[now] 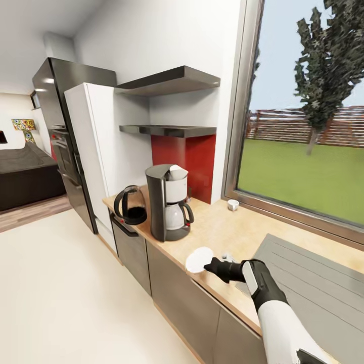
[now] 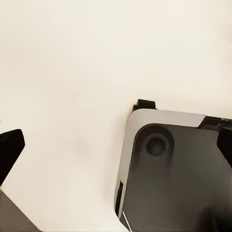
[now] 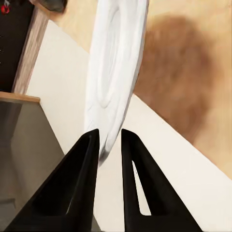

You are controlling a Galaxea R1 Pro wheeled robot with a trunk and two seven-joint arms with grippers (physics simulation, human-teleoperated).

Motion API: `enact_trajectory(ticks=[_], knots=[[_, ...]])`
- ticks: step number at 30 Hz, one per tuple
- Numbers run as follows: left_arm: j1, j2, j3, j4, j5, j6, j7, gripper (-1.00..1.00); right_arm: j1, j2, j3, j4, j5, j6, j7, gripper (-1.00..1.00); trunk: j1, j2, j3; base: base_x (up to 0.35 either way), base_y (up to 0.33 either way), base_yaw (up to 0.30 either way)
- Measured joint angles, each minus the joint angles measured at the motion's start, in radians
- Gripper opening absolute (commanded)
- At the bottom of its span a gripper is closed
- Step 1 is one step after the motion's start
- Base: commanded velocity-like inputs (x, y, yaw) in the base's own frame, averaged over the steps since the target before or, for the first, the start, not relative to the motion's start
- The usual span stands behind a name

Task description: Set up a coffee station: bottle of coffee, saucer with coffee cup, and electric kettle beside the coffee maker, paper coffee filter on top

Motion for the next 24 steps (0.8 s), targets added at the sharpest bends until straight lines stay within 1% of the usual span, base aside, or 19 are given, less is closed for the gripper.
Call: enact_trajectory(ticks=[4,7,10,12,14,16,20,22,24], knots=[[-0.002,0.000,-0.003,-0.001,-0.003,-0.001,0.000,1.00,0.000,0.001,-0.018,-0.005,-0.009,-0.028,-0.017,-1.00,0.000,0.000,0.000,0.324,0.038,0.000],[-0.002,0.004,-0.006,-0.001,-0.005,-0.001,-0.001,1.00,0.000,0.002,-0.061,-0.004,-0.026,-0.033,-0.019,-1.00,0.000,0.000,0.000,0.331,0.006,0.000],[-0.002,0.010,-0.007,0.000,-0.005,-0.001,-0.001,1.00,0.000,0.003,-0.082,0.002,-0.030,-0.035,-0.024,-1.00,0.000,0.000,0.000,0.332,0.001,0.000],[-0.001,0.010,-0.008,0.000,-0.005,-0.001,-0.001,1.00,0.000,0.004,-0.086,0.002,-0.030,-0.035,-0.044,-1.00,0.000,0.000,0.000,0.299,0.000,0.000],[-0.001,0.008,-0.008,0.000,-0.005,-0.001,-0.001,1.00,0.000,0.002,-0.087,0.005,-0.028,-0.042,-0.076,-1.00,0.000,0.000,0.000,0.094,0.000,0.000],[-0.002,0.006,-0.008,-0.001,-0.006,-0.001,-0.001,1.00,0.000,0.001,-0.087,0.018,-0.030,-0.057,-0.088,-1.00,0.000,0.000,0.000,0.028,0.000,0.000],[-0.002,0.010,-0.007,-0.001,-0.005,-0.001,-0.001,1.00,0.000,0.000,-0.087,0.072,-0.032,-0.068,-0.094,-1.00,0.001,0.000,0.000,0.005,0.000,0.000],[-0.002,0.010,-0.007,-0.001,-0.005,-0.001,-0.001,1.00,0.000,0.000,-0.086,0.080,-0.033,-0.068,-0.094,-1.00,0.001,0.000,0.000,0.000,0.012,0.000],[-0.002,0.010,-0.007,-0.001,-0.005,-0.001,-0.001,1.00,0.000,0.002,-0.085,0.087,-0.032,-0.069,-0.094,-1.00,0.000,0.000,0.000,0.053,0.181,0.000]])
